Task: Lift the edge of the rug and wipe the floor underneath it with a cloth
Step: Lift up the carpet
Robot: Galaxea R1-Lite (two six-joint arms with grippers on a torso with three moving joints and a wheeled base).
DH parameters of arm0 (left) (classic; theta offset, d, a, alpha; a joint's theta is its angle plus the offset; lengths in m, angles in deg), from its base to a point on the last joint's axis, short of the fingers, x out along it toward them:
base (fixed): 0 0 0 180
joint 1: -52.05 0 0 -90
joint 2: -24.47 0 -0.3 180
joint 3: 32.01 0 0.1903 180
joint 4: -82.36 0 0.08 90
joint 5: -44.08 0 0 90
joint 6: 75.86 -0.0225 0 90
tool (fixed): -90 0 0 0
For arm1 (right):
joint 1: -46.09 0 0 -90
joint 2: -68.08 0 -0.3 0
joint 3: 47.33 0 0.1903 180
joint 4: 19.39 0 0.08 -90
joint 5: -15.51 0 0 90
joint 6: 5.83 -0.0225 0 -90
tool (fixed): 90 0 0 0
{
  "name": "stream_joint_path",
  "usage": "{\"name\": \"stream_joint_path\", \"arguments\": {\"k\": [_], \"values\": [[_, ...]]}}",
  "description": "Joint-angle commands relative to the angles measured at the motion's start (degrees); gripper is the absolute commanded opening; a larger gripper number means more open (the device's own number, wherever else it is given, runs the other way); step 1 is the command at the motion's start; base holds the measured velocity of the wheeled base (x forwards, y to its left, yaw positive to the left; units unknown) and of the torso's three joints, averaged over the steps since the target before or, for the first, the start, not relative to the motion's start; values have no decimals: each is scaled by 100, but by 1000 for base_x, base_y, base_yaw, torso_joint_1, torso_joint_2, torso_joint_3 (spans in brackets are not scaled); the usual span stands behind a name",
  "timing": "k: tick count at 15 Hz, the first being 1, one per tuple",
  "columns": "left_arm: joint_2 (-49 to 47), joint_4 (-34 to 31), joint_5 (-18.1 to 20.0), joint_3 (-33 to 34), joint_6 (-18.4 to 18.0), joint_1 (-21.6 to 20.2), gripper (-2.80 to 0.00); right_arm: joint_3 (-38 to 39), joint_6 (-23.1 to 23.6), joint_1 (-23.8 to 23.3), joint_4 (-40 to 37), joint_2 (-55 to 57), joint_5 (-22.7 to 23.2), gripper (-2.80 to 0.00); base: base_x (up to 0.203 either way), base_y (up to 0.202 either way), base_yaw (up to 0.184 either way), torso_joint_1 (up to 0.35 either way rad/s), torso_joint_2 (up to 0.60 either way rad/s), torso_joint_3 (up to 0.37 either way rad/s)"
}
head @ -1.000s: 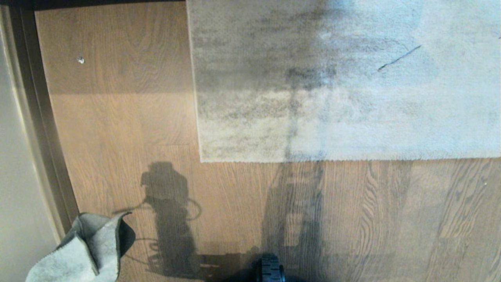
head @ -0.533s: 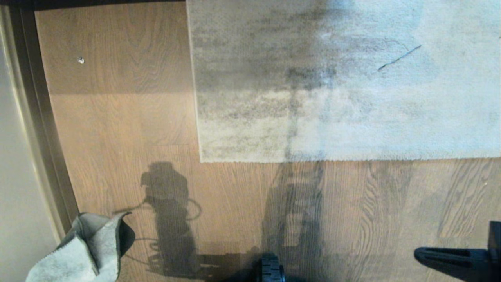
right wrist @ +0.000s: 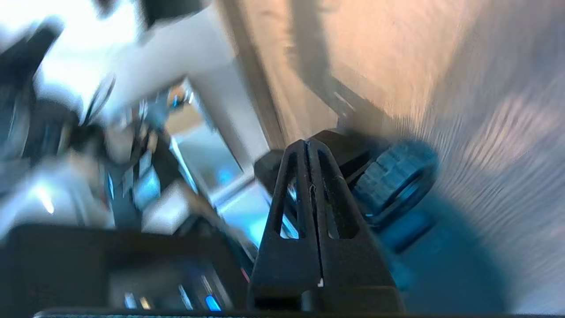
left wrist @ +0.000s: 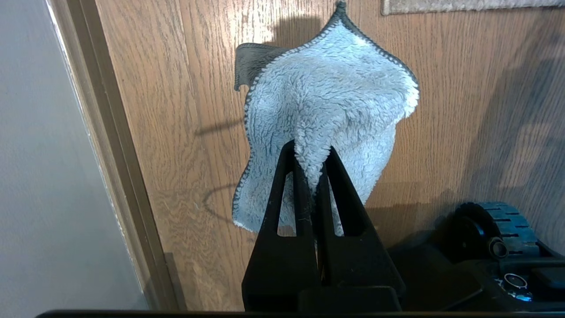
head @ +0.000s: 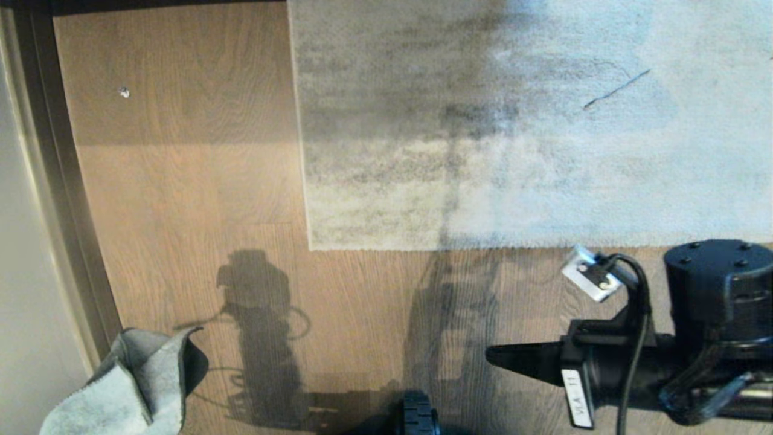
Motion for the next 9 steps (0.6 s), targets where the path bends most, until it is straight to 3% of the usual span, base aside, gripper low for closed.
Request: {"name": "stream_joint_path", "arguments": {"k": [1, 5, 7, 9], "values": [[0, 2, 0, 0, 4, 0, -280, -139, -1114, 455, 336, 945, -1118, -280, 0, 0, 0, 0, 0, 0], [0, 2, 0, 0, 1, 0, -280, -822, -3421, 1274, 544, 1789, -3355, -280, 0, 0, 0, 0, 0, 0], [0, 2, 0, 0, -2, 0, -280, -1056, -3927, 1576, 567, 2244, -4184, -280, 0, 0, 0, 0, 0, 0], [0, 2, 0, 0, -5, 0, -280, -1210, -4041, 1770, 623, 2676, -4810, -280, 0, 0, 0, 0, 0, 0]]}}
